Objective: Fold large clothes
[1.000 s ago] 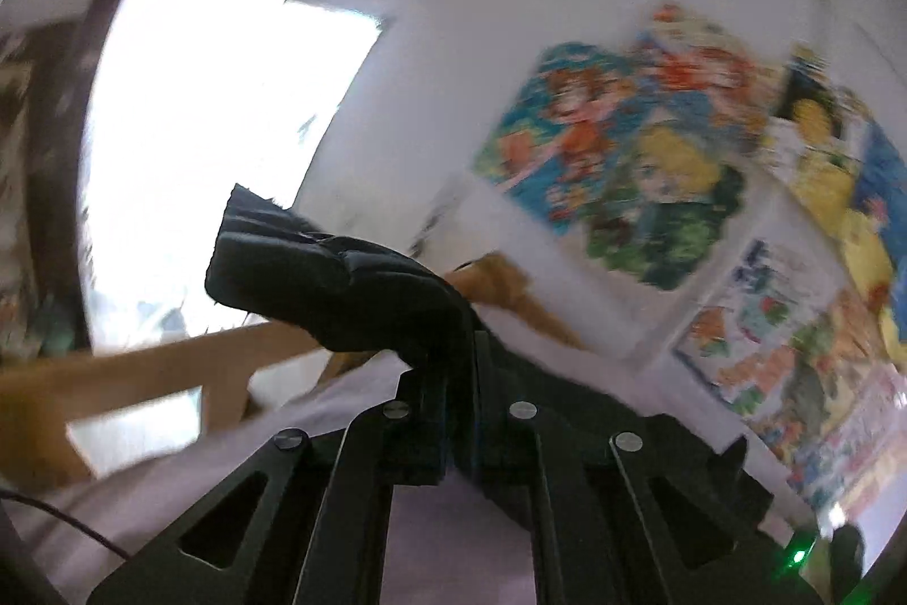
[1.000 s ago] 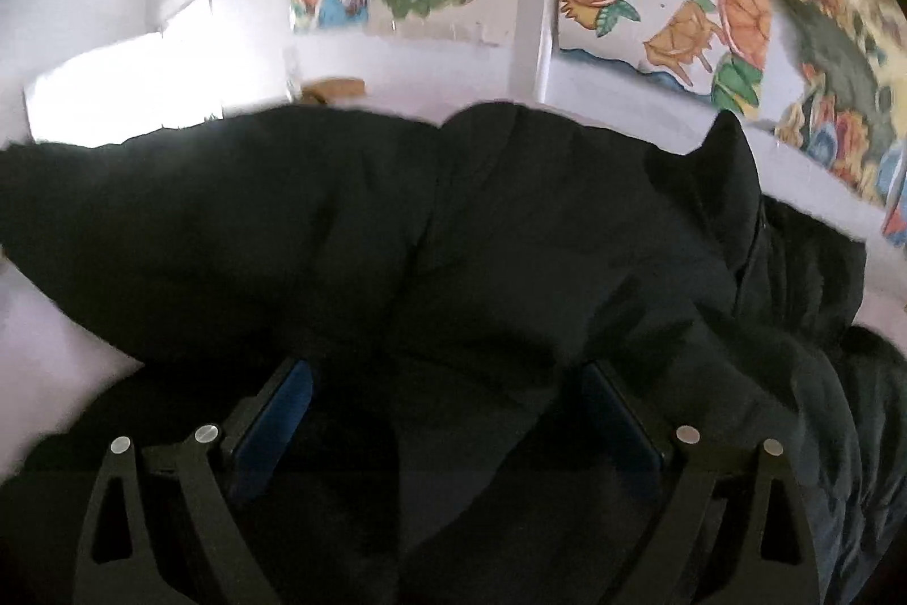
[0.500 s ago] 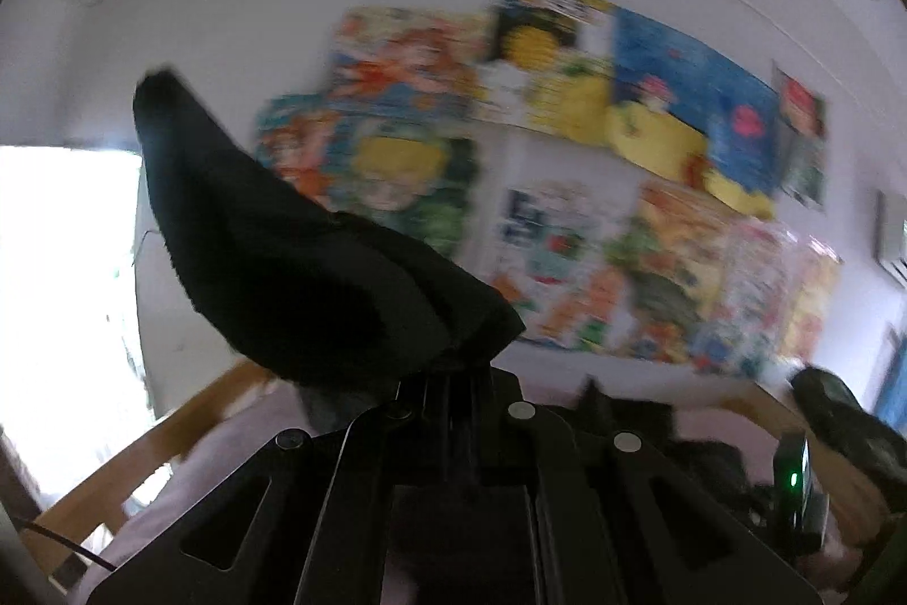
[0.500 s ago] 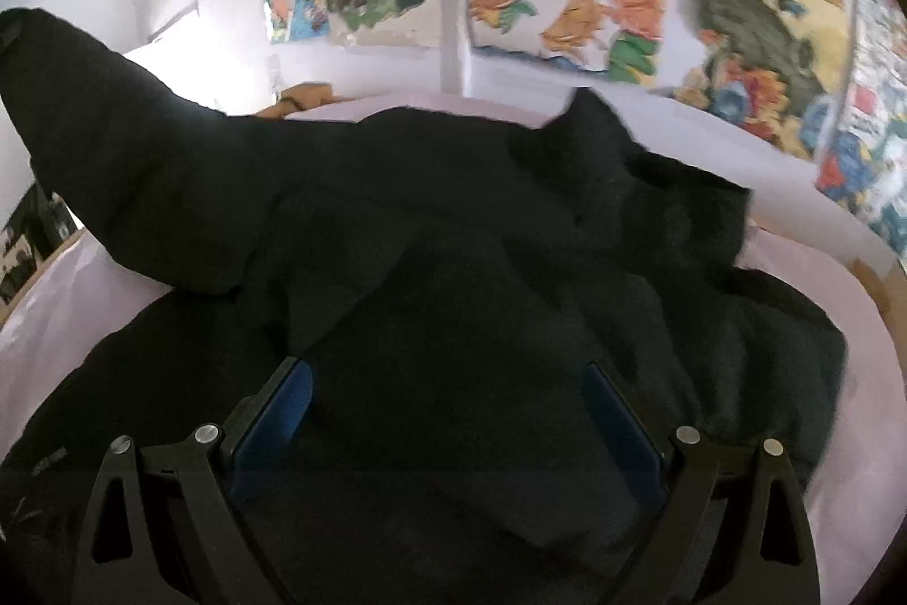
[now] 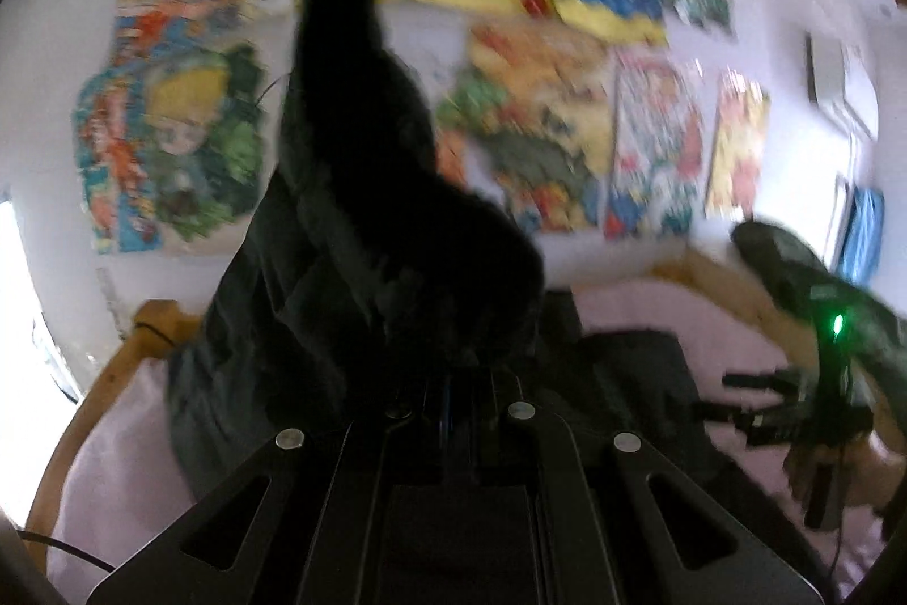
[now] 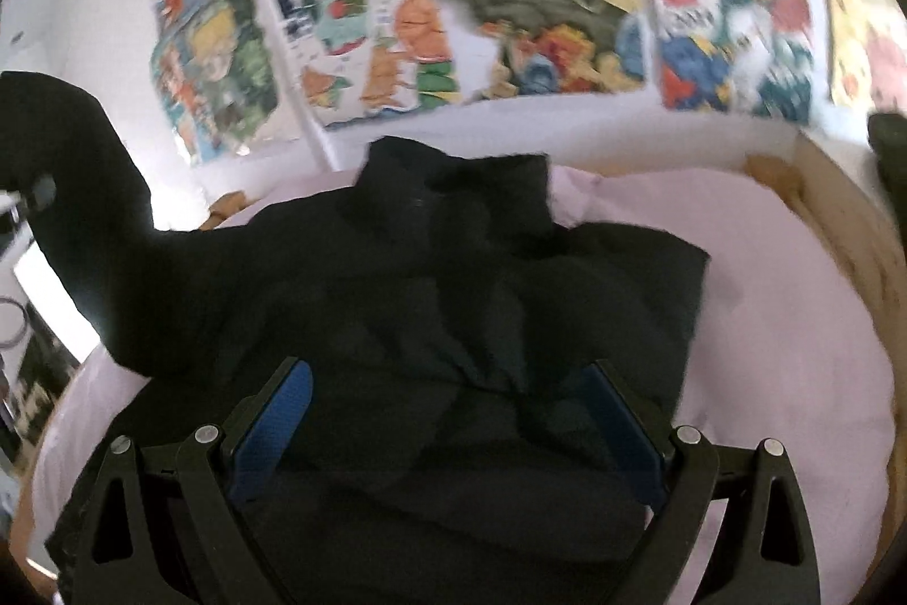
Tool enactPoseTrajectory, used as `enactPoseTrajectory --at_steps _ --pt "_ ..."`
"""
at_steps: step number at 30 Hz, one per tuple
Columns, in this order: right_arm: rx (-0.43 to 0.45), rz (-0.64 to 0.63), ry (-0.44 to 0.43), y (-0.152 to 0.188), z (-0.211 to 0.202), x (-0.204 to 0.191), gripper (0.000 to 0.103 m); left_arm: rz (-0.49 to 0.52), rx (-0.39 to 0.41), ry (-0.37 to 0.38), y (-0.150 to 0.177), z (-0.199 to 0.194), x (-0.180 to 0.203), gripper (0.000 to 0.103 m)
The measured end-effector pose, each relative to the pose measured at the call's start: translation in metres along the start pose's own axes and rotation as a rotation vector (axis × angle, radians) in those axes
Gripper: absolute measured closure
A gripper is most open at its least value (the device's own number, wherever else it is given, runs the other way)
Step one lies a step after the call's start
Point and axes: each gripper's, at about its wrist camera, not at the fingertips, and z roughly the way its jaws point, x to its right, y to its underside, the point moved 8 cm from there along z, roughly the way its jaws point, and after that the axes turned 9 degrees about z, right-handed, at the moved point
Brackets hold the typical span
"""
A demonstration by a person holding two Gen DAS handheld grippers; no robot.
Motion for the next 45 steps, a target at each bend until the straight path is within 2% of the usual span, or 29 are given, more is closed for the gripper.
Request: enactPoseTrajectory --at_steps 4,9,14,16,18,21,23,28,32,35,39,41,42,43,44,45 --pt "-0.038 0.075 -0.007 0.007 0.013 0.032 0.006 0.056 -0.101 0.043 0.029 0.053 0.049 0.1" --pt "-0.089 0.184 -0.032 0.022 0.027 0.063 0.006 0.117 -0.192 0.113 0.078 0.099 0.101 0.1" --pt "-0.126 0.276 -0.095 0.033 0.034 0.076 0.006 0.128 -0.24 0.196 0.119 0.121 0.123 0.101" --pt "-0.129 0.335 -0.15 0.035 0.034 0.079 0.006 0.108 -0.268 0.235 0.131 0.129 0.123 0.1" --pt "-0.13 0.426 -0.253 0.036 0.033 0.08 0.006 0.075 -0.276 0.258 0.143 0.126 0.117 0.099" --pt "-0.153 0.547 -0.395 0.036 0.035 0.078 0.006 0.036 -0.301 0.292 0.143 0.133 0.111 0.098" --pt "-0.185 0.616 -0.454 0.037 0.04 0.075 0.006 0.03 -0.304 0.301 0.14 0.133 0.111 0.098" --pt "-0.177 0.657 -0.42 0.028 0.05 0.072 0.004 0.039 -0.311 0.303 0.145 0.131 0.115 0.096" --pt "-0.132 0.643 -0.38 0.019 0.051 0.07 0.006 0.032 -0.315 0.308 0.148 0.13 0.117 0.096" --pt "-0.13 0.592 -0.316 0.018 0.055 0.063 0.014 0.035 -0.307 0.31 0.148 0.129 0.116 0.095" --pt "-0.16 0.564 -0.233 0.023 0.065 0.059 0.018 0.033 -0.3 0.311 0.147 0.129 0.116 0.093" --pt "-0.167 0.592 -0.23 0.026 0.07 0.061 0.022 0.031 -0.29 0.314 0.147 0.128 0.117 0.091" --pt "-0.172 0.611 -0.24 0.026 0.073 0.061 0.029 0.032 -0.284 0.315 0.147 0.128 0.118 0.089" --pt "-0.18 0.629 -0.254 0.027 0.076 0.061 0.038 0.036 -0.281 0.316 0.146 0.127 0.118 0.085" --pt "-0.185 0.641 -0.264 0.026 0.077 0.061 0.043 0.037 -0.279 0.324 0.146 0.127 0.12 0.08" --pt "-0.191 0.654 -0.28 0.026 0.079 0.059 0.05 0.038 -0.273 0.353 0.145 0.125 0.123 0.056"
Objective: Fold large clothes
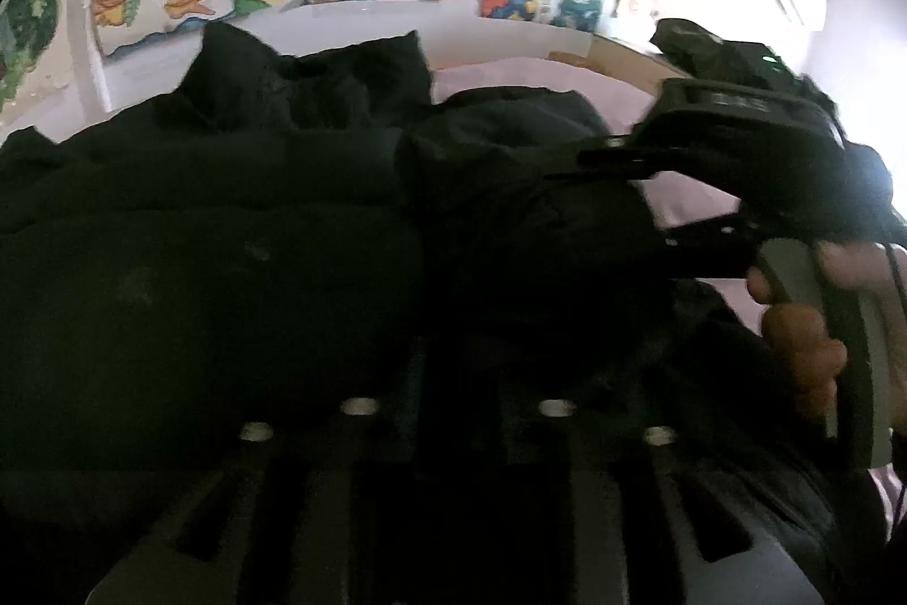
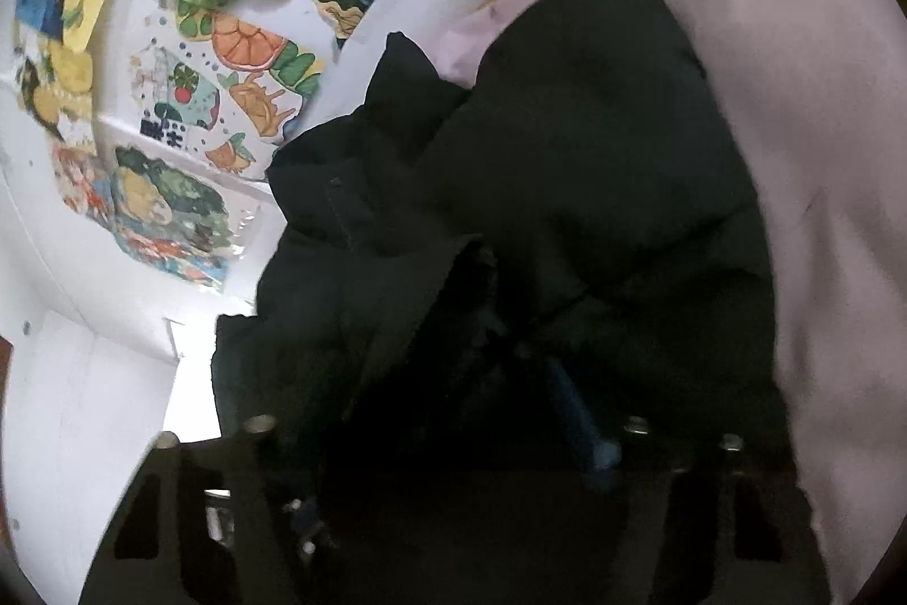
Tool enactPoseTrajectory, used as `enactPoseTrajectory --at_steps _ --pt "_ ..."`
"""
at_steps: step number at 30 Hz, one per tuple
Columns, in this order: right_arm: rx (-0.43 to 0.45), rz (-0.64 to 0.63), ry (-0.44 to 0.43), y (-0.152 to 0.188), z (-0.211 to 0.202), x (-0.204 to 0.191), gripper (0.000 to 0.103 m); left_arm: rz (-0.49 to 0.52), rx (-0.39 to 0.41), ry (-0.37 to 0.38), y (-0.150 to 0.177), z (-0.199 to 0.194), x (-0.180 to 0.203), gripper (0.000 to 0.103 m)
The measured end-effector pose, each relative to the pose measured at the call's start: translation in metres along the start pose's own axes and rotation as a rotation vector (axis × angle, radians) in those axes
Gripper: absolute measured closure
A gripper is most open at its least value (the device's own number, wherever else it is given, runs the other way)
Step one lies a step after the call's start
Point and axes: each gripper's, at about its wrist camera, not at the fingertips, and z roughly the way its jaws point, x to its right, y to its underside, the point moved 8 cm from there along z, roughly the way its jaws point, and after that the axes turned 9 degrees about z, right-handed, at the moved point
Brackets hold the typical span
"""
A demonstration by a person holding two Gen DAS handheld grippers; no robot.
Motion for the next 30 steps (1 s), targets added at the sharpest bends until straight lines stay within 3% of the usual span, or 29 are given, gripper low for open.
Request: enactPoseTrajectory --at_steps 1,2,5,9,14,18,24,27,30 --pt "-0.013 0.005 -0.015 0.0 0.002 -0.003 0.051 0.012 0.008 0.046 -0.002 -0.001 0.007 0.012" --pt "-0.023 0.005 -0.024 0.001 0.003 -0.005 0.051 0.024 0.017 0.07 -0.003 -0.003 0.014 0.001" --pt "-0.012 -0.027 0.001 0.001 0.003 -0.009 0.07 0.074 0.035 0.041 -0.005 -0.01 0.025 0.001" --pt "-0.007 -0.026 0.015 -0.003 0.001 -0.005 0.086 0.034 0.053 0.046 -0.004 -0.025 0.018 0.001" --pt "-0.029 -0.015 0.011 -0.003 0.003 0.0 0.087 -0.019 0.087 0.023 -0.001 -0.07 0.0 0.001" --pt "0.019 -0.117 0.059 -0.001 -0.009 -0.01 0.095 -0.112 0.117 -0.133 -0.001 -0.115 -0.047 0.001" --pt "0.148 -0.291 0.133 -0.002 -0.057 -0.038 0.097 -0.33 0.206 -0.238 -0.005 -0.165 -0.14 0.001" --pt "0.222 -0.361 0.206 -0.009 -0.077 -0.038 0.097 -0.408 0.182 -0.316 0.002 -0.169 -0.181 0.001" --pt "0.232 -0.358 0.264 -0.013 -0.075 -0.026 0.097 -0.452 0.122 -0.376 0.016 -0.157 -0.208 0.001"
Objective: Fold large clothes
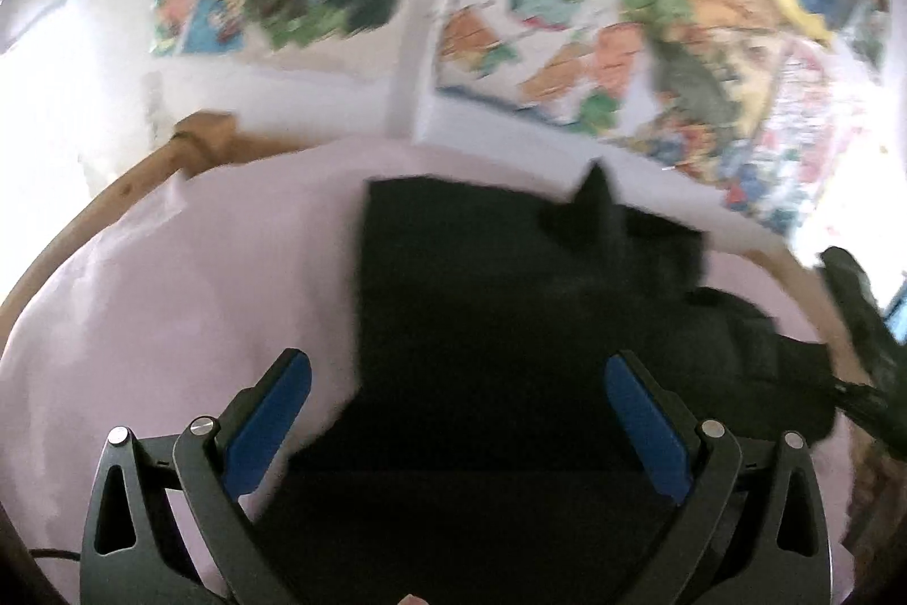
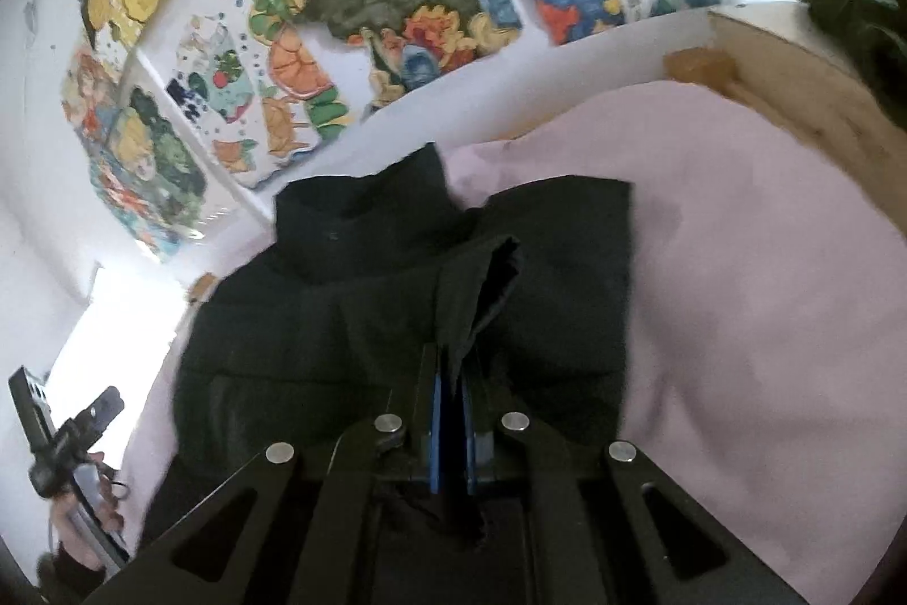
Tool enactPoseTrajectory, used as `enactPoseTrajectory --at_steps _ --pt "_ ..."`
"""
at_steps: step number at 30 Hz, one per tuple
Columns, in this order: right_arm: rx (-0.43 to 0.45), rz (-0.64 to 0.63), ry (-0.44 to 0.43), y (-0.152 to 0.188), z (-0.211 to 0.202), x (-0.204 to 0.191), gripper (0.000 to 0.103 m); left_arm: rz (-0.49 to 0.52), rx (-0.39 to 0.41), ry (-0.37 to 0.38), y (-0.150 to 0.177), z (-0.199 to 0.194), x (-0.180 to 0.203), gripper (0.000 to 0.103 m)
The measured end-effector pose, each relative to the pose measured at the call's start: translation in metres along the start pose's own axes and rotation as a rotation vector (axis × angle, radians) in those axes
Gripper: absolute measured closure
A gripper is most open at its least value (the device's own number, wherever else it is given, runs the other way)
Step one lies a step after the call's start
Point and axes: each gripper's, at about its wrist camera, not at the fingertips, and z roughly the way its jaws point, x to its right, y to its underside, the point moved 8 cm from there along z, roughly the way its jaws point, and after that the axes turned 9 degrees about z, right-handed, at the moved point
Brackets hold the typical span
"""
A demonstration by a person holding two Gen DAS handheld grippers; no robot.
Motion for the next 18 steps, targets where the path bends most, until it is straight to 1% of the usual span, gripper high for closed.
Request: enactPoseTrajectory --at_steps 2,4,7,9,13,15,18 --pt "-0.027 -0.006 0.048 0.007 0.012 0.006 0.097 -0.002 -0.035 -0.041 0.01 0.015 -0.012 0.001" --pt "-0.042 -0.046 0.103 0.016 0.024 0.011 0.096 0.019 -0.081 -0.073 0.022 0.03 -0.017 0.001" --pt "-0.035 -0.122 0.163 0.021 0.034 0.015 0.093 0.07 -0.143 -0.124 0.039 0.05 -0.022 0.001" --pt "-0.025 -0.191 0.211 0.024 0.041 0.016 0.09 0.11 -0.165 -0.15 0.05 0.06 -0.022 0.001" --pt "-0.033 -0.331 0.302 0.036 0.055 0.019 0.086 0.139 -0.182 -0.157 0.062 0.077 -0.023 0.001" --pt "-0.05 -0.366 0.339 0.043 0.066 0.023 0.086 0.143 -0.181 -0.145 0.065 0.085 -0.024 0.001" --pt "-0.068 -0.407 0.371 0.05 0.08 0.029 0.085 0.13 -0.183 -0.122 0.073 0.095 -0.029 0.001"
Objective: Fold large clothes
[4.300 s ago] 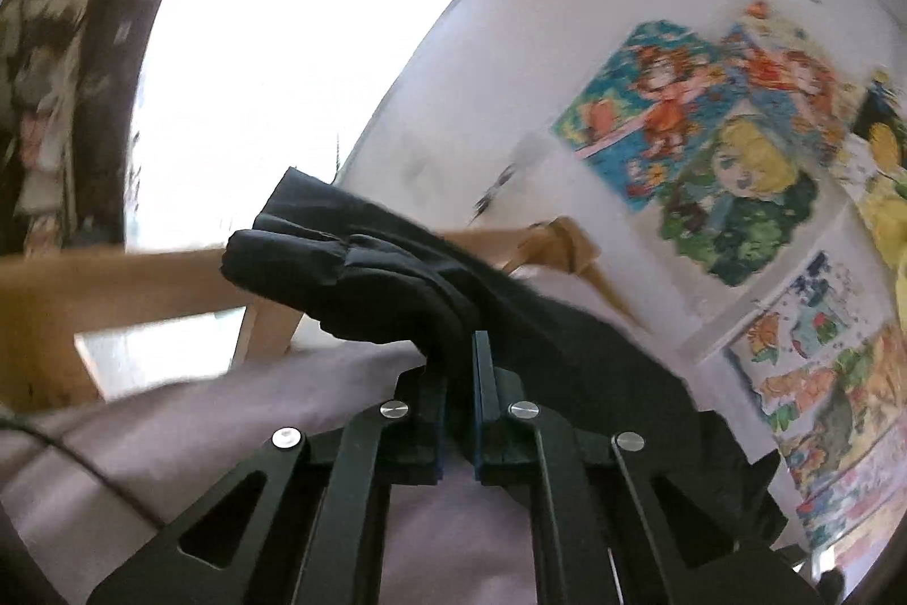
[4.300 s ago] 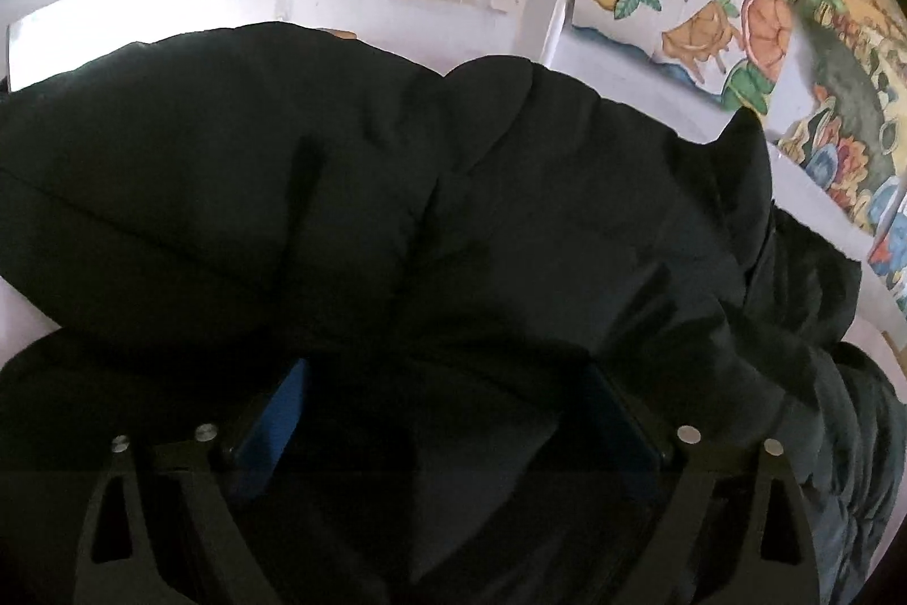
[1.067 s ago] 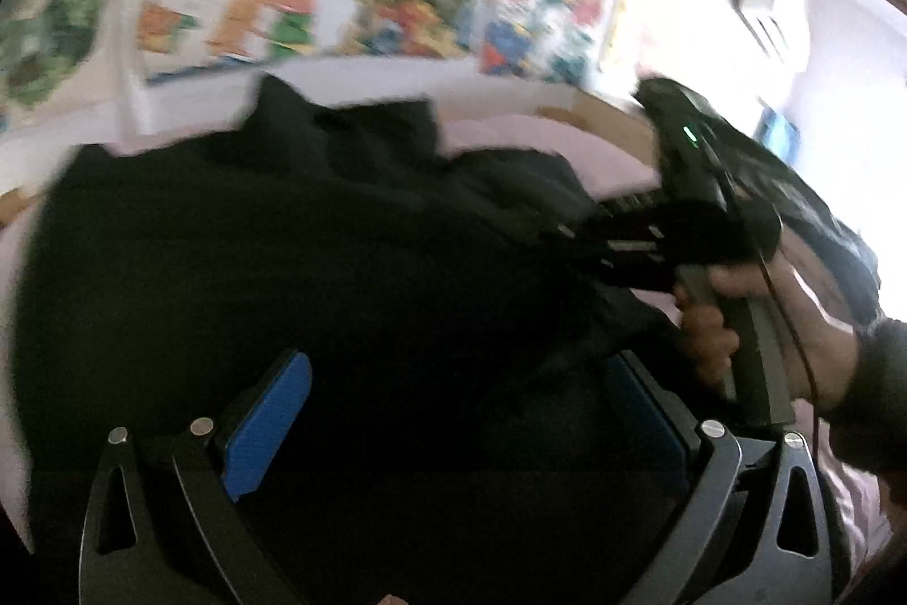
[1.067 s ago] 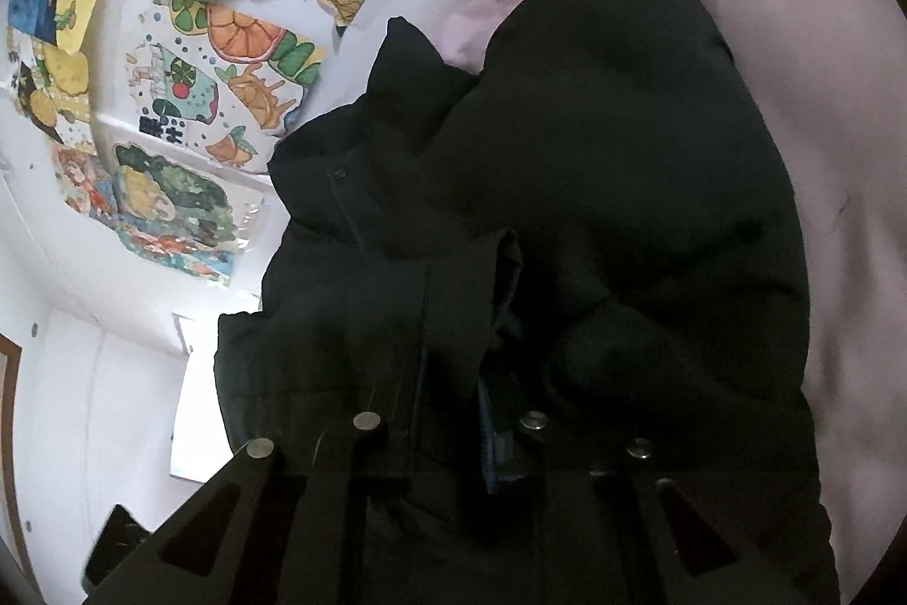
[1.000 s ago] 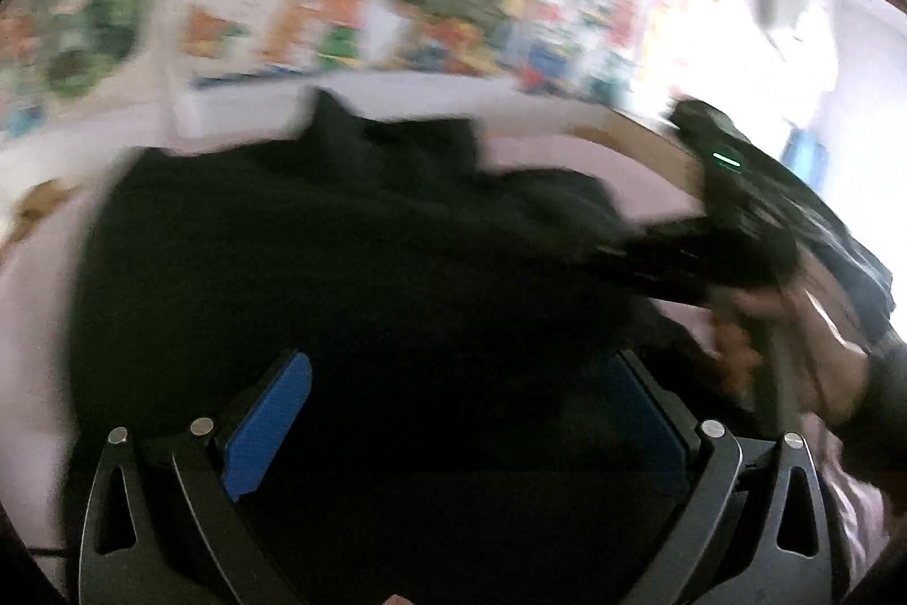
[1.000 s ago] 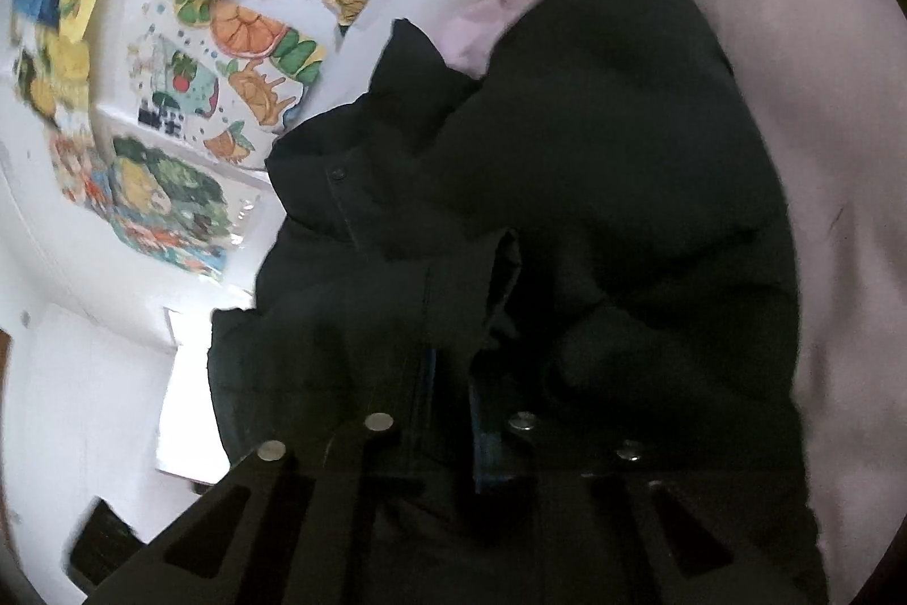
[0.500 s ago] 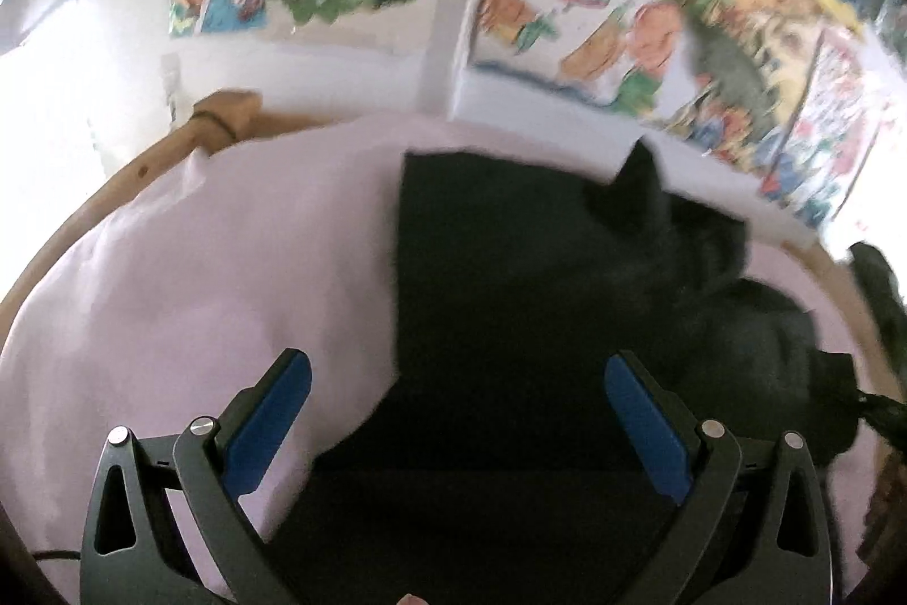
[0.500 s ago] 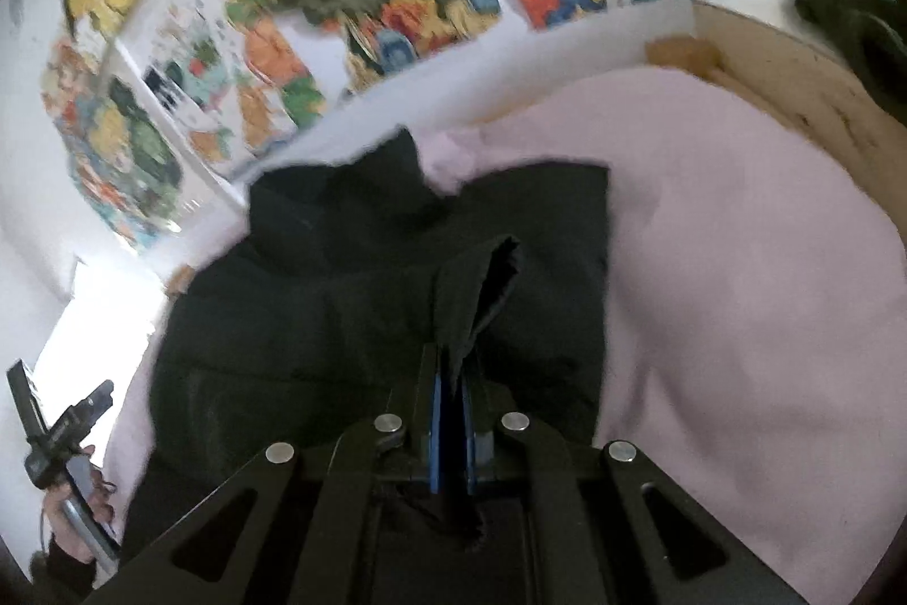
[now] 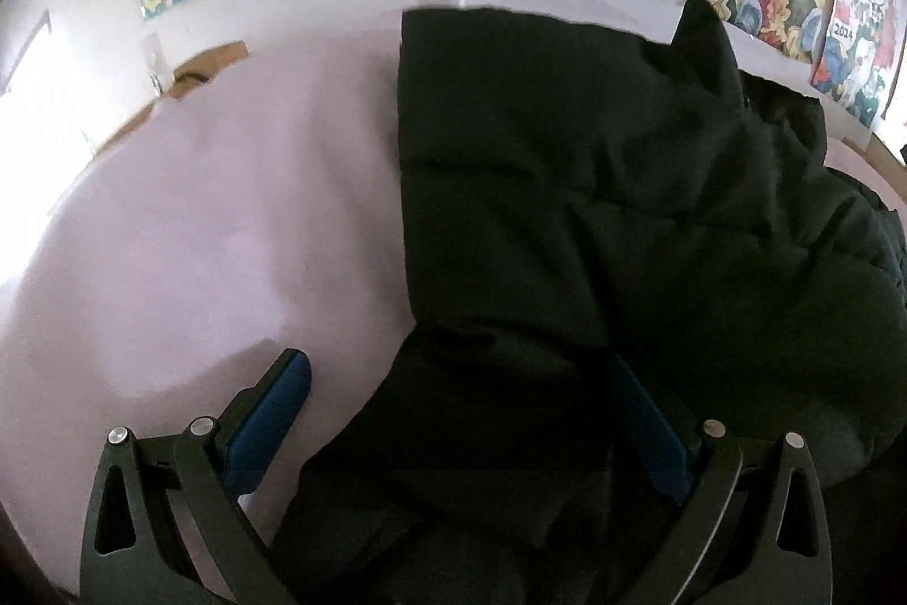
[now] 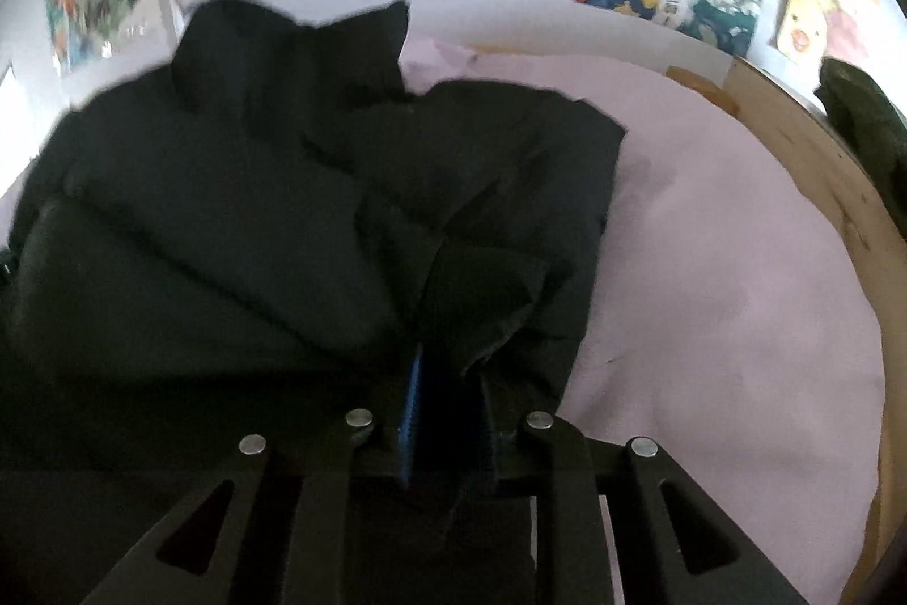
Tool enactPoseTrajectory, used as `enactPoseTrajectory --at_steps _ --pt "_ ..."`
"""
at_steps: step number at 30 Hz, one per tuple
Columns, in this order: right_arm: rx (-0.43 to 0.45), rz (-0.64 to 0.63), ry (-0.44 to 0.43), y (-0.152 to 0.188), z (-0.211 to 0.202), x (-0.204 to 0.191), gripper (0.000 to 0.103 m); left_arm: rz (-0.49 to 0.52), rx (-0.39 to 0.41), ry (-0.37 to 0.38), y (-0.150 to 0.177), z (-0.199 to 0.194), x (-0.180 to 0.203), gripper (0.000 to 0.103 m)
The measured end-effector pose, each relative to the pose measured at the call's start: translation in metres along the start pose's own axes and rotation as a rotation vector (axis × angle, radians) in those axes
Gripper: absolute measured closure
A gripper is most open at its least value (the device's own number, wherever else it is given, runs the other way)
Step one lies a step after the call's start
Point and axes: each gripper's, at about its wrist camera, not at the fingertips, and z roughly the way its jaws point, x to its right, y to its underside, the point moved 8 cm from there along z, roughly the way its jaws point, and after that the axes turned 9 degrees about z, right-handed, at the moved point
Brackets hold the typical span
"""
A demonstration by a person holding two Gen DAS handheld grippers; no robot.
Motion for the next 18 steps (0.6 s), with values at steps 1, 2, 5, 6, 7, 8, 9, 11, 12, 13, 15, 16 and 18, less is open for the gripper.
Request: enactPoseTrajectory --at_steps 1,2,5,6,7,8,9,11,12,13,15,16,18 --pt "-0.008 -0.001 0.008 0.003 0.006 -0.001 0.085 -0.002 -0.002 0.003 0.002 0.003 0.0 0.001" --pt "-0.011 -0.004 0.012 0.003 0.008 -0.002 0.084 -0.003 -0.004 0.004 0.001 0.003 -0.001 0.001" --pt "-0.007 0.006 -0.01 -0.001 0.003 0.001 0.083 -0.02 0.009 0.004 -0.003 -0.008 -0.007 0.001" --pt "-0.001 0.022 -0.027 -0.003 -0.003 0.004 0.083 -0.029 0.031 -0.018 -0.006 -0.019 -0.011 0.001" --pt "0.003 0.042 -0.05 -0.007 -0.01 0.007 0.08 -0.032 0.058 -0.032 -0.009 -0.029 -0.014 0.001" --pt "0.012 0.058 -0.075 -0.013 -0.018 0.011 0.078 -0.033 0.106 -0.036 -0.014 -0.044 -0.016 0.001" --pt "0.034 0.066 -0.096 -0.02 -0.027 0.014 0.069 -0.028 0.173 -0.033 -0.021 -0.061 -0.018 0.001" --pt "0.084 0.076 -0.123 -0.033 -0.04 0.018 0.046 -0.002 0.297 -0.019 -0.04 -0.09 -0.017 0.001" --pt "0.114 0.087 -0.136 -0.042 -0.045 0.019 0.033 0.008 0.328 -0.007 -0.048 -0.097 -0.014 0.001" --pt "0.129 0.092 -0.151 -0.048 -0.048 0.018 0.032 0.013 0.348 0.009 -0.057 -0.101 -0.01 0.001" --pt "0.137 0.092 -0.19 -0.065 -0.048 0.006 0.032 0.014 0.365 0.063 -0.082 -0.099 0.004 0.001" --pt "0.136 0.089 -0.199 -0.072 -0.045 0.001 0.03 0.008 0.365 0.1 -0.096 -0.093 0.012 0.001" --pt "0.14 0.081 -0.222 -0.092 -0.036 -0.01 0.028 -0.003 0.353 0.165 -0.12 -0.077 0.026 0.001"
